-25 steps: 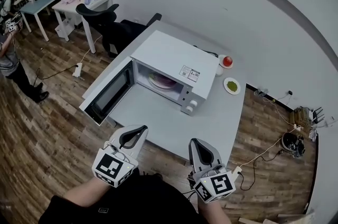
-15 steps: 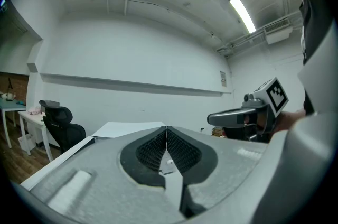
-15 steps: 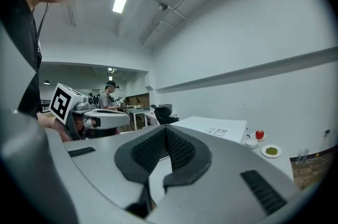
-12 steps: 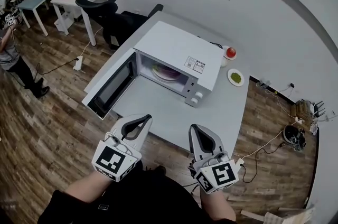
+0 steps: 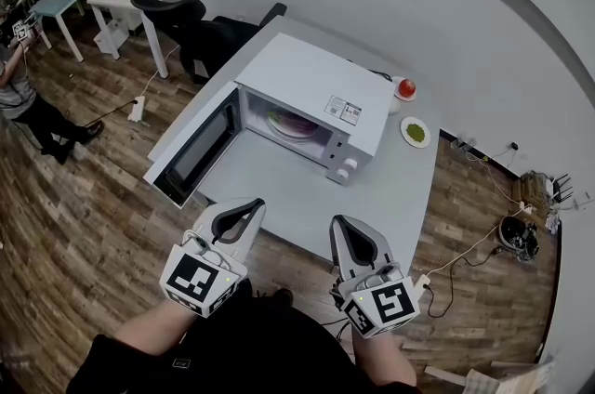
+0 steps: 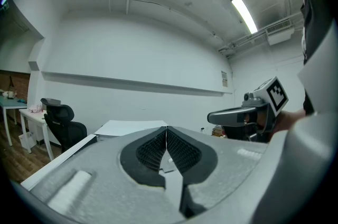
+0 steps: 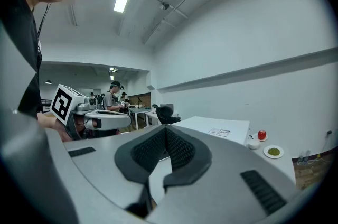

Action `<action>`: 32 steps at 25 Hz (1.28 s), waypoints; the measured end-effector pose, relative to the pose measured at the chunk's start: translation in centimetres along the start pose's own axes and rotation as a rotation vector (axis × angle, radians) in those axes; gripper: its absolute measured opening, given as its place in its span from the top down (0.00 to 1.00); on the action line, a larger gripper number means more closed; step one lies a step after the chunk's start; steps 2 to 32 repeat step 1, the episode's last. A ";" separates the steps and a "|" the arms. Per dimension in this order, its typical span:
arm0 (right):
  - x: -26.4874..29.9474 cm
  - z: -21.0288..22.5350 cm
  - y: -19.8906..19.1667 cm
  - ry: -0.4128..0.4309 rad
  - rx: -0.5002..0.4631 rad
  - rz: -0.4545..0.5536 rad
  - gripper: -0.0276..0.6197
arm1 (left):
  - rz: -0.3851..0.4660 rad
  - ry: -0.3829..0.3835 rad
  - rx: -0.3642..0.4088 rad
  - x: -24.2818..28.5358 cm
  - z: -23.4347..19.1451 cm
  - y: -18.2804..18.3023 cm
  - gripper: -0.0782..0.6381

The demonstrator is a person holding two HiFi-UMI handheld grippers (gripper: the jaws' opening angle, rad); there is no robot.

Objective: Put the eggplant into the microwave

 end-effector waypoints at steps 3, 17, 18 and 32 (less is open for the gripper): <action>0.0 0.0 0.0 0.000 0.000 0.000 0.94 | 0.000 0.000 0.000 0.1 0.0 0.0 0.88; 0.0 0.0 0.0 0.000 0.000 0.000 0.94 | 0.000 0.000 0.000 0.1 0.0 0.0 0.88; 0.0 0.0 0.0 0.000 0.000 0.000 0.94 | 0.000 0.000 0.000 0.1 0.0 0.0 0.88; 0.0 0.0 0.0 0.000 0.000 0.000 0.94 | 0.000 0.000 0.000 0.1 0.0 0.0 0.88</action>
Point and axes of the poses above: the fingertips, and each gripper's own axes: x forward along the fingers, z to its right, y out of its top, the point moved 3 cm from there along -x, backward along the fingers, and after that the axes turned 11 degrees about -y, right-handed, at the moved point
